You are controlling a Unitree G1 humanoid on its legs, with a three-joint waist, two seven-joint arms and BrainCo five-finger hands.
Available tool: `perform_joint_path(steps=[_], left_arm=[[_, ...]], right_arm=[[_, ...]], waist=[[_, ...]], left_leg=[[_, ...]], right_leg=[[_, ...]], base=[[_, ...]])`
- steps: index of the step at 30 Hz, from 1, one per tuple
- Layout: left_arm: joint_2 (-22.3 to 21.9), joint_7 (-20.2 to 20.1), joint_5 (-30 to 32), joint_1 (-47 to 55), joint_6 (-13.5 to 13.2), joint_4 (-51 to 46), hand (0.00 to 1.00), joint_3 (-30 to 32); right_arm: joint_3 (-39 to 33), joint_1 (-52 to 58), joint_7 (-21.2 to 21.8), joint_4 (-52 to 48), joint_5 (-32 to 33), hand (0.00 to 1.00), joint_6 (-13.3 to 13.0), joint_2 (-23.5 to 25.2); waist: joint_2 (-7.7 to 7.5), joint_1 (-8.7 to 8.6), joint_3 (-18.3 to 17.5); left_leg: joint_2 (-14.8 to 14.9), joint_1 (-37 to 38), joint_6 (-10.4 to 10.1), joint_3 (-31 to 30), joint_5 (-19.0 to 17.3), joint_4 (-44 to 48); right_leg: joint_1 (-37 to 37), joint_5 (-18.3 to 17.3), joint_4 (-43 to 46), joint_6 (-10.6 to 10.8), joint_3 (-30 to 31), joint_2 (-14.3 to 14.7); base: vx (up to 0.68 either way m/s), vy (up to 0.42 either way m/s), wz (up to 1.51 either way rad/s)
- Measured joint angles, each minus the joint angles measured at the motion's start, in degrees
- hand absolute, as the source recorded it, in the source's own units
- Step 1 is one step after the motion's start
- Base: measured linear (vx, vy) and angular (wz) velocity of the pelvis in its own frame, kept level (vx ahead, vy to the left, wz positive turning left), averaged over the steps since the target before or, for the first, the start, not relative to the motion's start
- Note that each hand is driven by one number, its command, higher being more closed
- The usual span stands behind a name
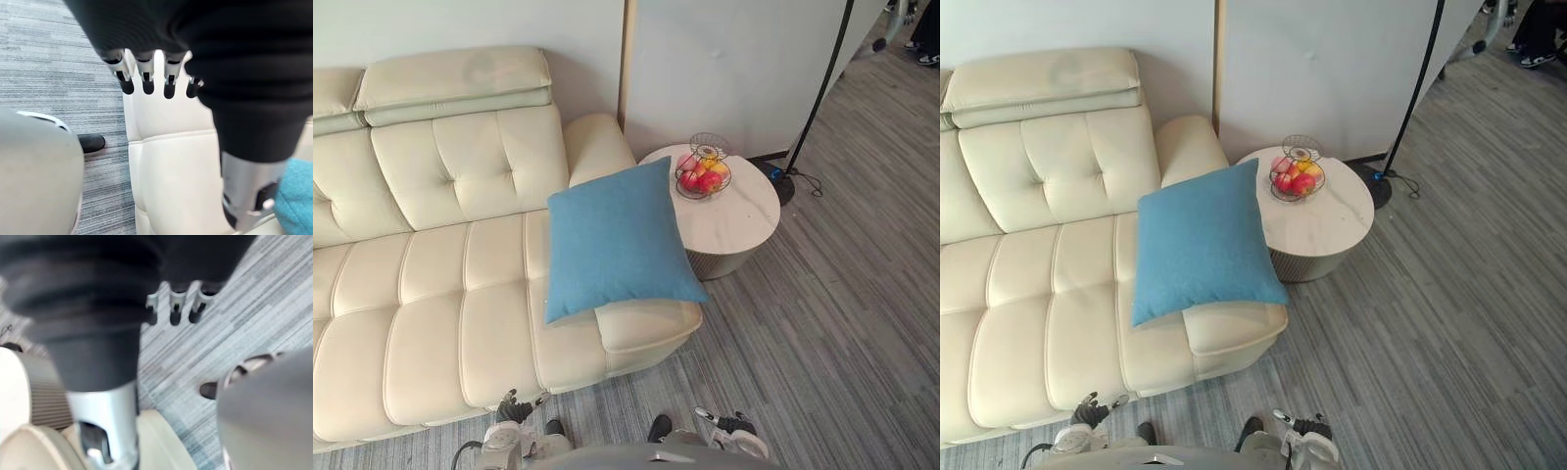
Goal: Pick up cushions and gather them together orderly.
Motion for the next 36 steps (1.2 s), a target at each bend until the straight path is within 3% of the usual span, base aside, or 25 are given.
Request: perform_joint_path(steps=[10,13,17,26,34,35,36], left_arm=[[6.1,0.6,-0.1,0.4,0.0,-8.0,0.0,0.3],[7.9,1.3,-0.1,-0.2,-0.2,-10.0,0.0,0.8],[10.6,2.7,-1.4,-4.6,-0.3,-11.6,0.0,1.4],[15.3,6.5,-6.9,-31.1,-1.3,-12.9,0.0,-0.8],[21.6,7.7,-9.7,-56.0,-1.5,-5.4,0.0,-10.2],[21.7,7.6,-9.6,-58.8,-1.4,-4.8,0.0,-11.4],[21.8,7.6,-9.5,-61.9,-1.3,-3.8,0.0,-12.5]], right_arm=[[2.7,-2.7,-0.5,-26.1,-4.9,0.0,-0.3,-12.6],[4.6,-4.7,-0.5,-29.3,-4.9,0.0,-0.6,-13.5],[7.2,-10.0,-0.5,-29.4,-4.8,0.0,-0.6,-13.5],[18.1,-36.2,-2.2,-29.3,-3.5,0.0,-1.8,-17.4],[21.3,-56.4,-6.8,-21.6,2.0,0.0,-1.6,-19.0],[21.6,-58.4,-7.6,-21.3,2.9,1.0,-1.6,-18.9],[21.7,-60.7,-8.1,-21.0,4.5,1.0,-1.7,-18.3]], waist=[[-1.02,-1.27,-1.1],[-1.71,-1.2,-1.7],[-3.74,-0.14,-1.0],[-4.95,1.84,11.1],[-4.77,1.23,18.9],[-4.77,0.88,19.2],[-4.83,0.37,19.7]], left_leg=[[-0.5,-0.5,0.1,0.1,2.1,-3.0],[-0.5,-2.0,0.1,0.2,2.1,-3.0],[-0.8,-5.5,0.4,0.0,3.4,-2.6],[0.4,-24.8,1.0,-4.4,0.9,12.0],[0.6,-39.7,2.0,-6.4,1.3,18.8],[0.5,-41.6,2.0,-6.5,2.0,18.8],[0.4,-43.3,2.6,-6.5,3.0,18.7]], right_leg=[[-1.2,1.1,-3.9,0.5,7.9,2.1],[-2.2,1.3,-5.3,0.8,8.9,2.6],[-4.9,5.1,-6.9,0.4,9.7,2.6],[-15.0,10.5,-8.2,0.0,9.9,2.6],[-26.1,13.9,-7.6,-0.7,9.5,2.6],[-27.9,14.4,-7.7,-0.9,9.5,2.6],[-29.7,14.9,-7.7,-1.0,9.5,2.5]], base=[[-0.08,-0.001,-0.03],[0.0,-0.005,-0.05],[0.06,-0.008,0.01],[-0.07,0.03,0.18],[-0.14,0.017,0.05],[-0.08,-0.006,0.02],[-0.08,-0.007,0.02]])
